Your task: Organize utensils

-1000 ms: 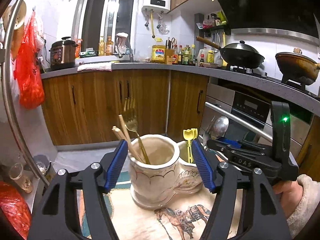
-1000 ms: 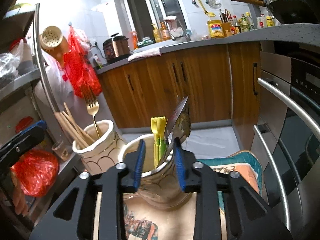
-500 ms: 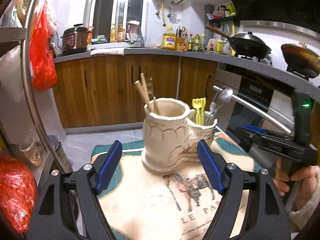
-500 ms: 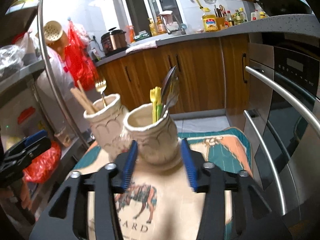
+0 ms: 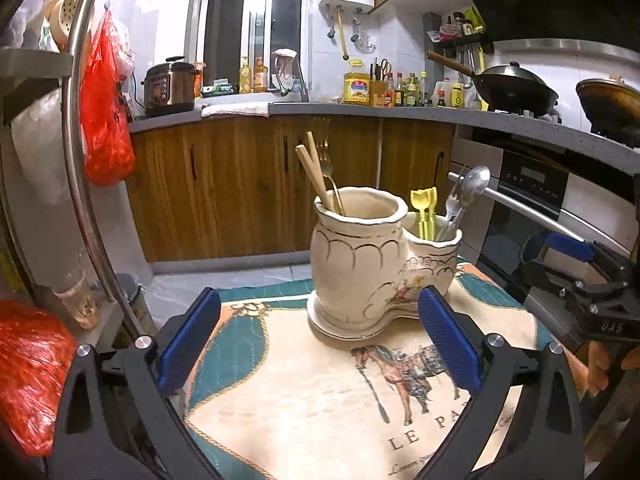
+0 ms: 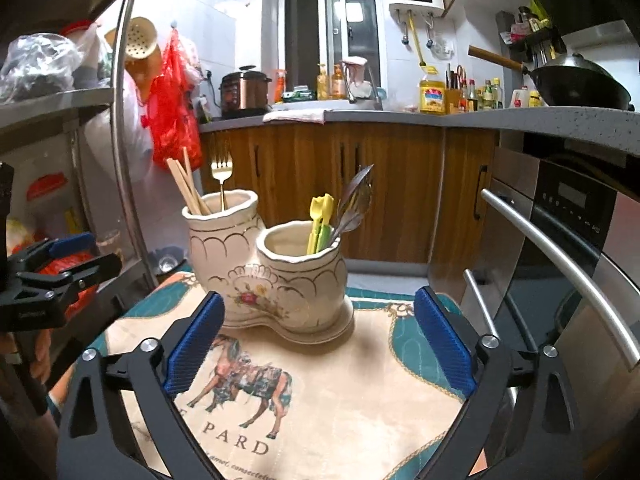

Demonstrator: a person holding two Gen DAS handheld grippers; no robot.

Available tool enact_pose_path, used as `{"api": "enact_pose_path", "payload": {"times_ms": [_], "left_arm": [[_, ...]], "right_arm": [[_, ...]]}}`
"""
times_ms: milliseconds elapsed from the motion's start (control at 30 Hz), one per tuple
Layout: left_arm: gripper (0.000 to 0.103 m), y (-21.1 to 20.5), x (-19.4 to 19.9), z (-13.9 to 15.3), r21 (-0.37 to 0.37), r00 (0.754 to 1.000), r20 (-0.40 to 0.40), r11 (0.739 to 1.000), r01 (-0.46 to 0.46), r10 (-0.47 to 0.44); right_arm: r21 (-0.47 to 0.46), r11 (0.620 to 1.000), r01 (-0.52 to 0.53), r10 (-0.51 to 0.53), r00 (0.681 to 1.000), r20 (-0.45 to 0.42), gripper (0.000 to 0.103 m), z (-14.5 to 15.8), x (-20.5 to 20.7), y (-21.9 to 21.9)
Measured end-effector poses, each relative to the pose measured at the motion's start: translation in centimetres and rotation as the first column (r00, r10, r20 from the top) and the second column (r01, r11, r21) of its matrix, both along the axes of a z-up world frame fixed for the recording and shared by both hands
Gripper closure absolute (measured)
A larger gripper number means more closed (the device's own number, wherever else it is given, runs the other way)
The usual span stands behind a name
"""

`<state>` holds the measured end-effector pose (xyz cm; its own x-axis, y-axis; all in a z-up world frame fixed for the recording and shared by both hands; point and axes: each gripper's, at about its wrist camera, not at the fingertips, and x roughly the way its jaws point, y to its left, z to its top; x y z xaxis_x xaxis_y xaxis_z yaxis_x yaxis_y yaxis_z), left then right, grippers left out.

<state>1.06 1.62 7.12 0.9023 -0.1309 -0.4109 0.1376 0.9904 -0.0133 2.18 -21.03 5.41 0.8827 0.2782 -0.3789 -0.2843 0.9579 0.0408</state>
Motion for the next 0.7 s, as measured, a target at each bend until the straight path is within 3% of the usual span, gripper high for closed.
{"api": "enact_pose_path", "payload": {"times_ms": [300,700], "left_arm": [[0.006,-1.4,0.3,-1.0,0.054,0.999,-0.035,0.998,0.025,-0.023],[0.006,-1.0,0.4,-1.0,0.055,0.999,-0.036,0.998,0.017,-0.015]], "right_arm": [[-0.005,1.000,0.004,-0.003,1.000,0.020,0.006,0.0,-0.3,0.1],[-0.009,1.000,-0.004,0.004,1.000,0.010,0.006,0.0,-0.2,0.4]]}}
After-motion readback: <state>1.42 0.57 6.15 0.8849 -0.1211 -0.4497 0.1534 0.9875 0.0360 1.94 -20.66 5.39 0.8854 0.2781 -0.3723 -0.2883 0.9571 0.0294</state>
